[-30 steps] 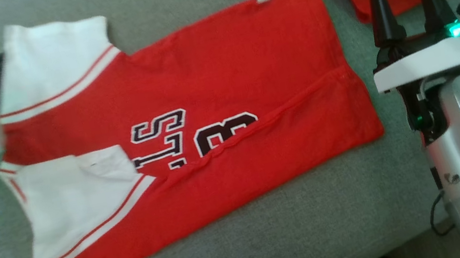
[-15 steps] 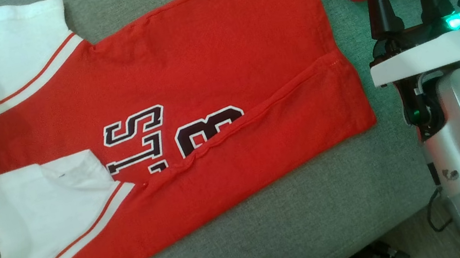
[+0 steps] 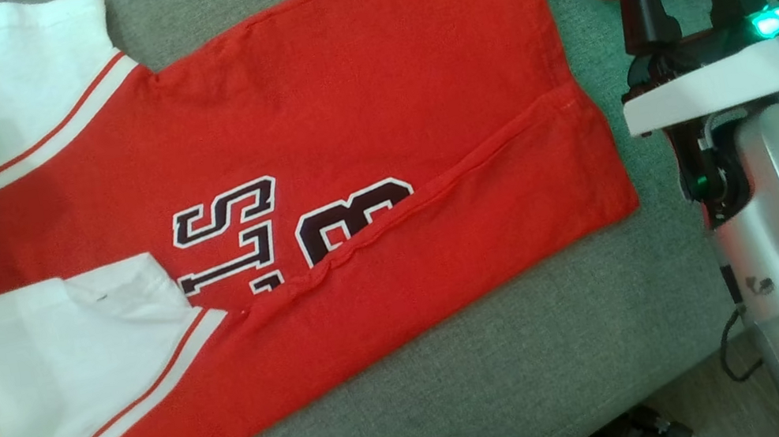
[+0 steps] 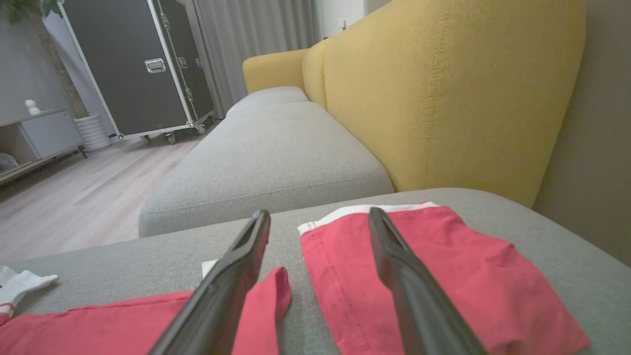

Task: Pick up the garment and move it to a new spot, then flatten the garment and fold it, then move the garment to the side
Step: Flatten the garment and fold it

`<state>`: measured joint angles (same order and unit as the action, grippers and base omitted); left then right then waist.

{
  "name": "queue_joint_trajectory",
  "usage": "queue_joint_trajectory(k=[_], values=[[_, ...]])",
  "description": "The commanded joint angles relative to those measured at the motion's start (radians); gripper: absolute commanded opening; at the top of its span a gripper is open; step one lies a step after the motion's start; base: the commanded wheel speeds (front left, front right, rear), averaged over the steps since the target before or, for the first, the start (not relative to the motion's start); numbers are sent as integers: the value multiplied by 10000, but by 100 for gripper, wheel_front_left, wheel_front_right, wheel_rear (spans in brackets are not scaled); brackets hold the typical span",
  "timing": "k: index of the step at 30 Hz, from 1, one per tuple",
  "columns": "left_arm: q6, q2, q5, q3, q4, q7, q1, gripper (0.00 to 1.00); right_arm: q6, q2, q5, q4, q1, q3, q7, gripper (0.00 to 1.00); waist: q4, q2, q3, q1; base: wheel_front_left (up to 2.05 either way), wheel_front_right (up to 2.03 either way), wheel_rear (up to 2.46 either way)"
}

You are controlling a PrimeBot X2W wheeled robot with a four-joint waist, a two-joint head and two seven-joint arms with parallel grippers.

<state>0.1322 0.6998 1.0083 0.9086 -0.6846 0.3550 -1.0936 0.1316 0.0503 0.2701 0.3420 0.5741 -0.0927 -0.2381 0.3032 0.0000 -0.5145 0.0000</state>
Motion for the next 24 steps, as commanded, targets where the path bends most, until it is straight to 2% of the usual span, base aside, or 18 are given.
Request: queue_joint_trajectory(k=[1, 2, 4, 7, 13, 17, 24], values=[[-16, 465, 219, -127, 234, 223, -288, 22, -9, -1, -30, -238, 145, -179, -30, 100, 0, 0, 12, 0, 0, 0, 0], [-16, 471, 455, 91, 475, 496, -246, 0, -9, -1, -57, -211, 164, -172, -11, 100, -9, 0, 32, 0, 0, 0, 0], [-16, 586, 920, 264, 795, 670, -233, 0, -9, -1, -203, -146, 205, -128, 67, 100, -68, 0, 91, 0, 0, 0, 0], [-16, 657, 1051, 423, 895, 268, -329, 0, -9, -1, -463, -83, 311, -92, 243, 100, -217, 0, 216, 0, 0, 0, 0], [-16, 278, 1762, 602, 1430, -831, -286, 0, -9, -1, -1034, 97, 657, -100, 919, 100, -851, 0, 693, 0, 0, 0, 0], [-16, 241, 1614, 866, 1767, -1742, -329, 0, -9, 30, -1367, 380, 947, -148, 1509, 100, -1450, 0, 1038, 0, 0, 0, 0], [-16, 139, 1585, 1274, 2398, -2948, -135, 0, -9, 704, -1367, 1856, 1551, -323, 3034, 100, -2555, 0, 1476, 0, 0, 0, 0]])
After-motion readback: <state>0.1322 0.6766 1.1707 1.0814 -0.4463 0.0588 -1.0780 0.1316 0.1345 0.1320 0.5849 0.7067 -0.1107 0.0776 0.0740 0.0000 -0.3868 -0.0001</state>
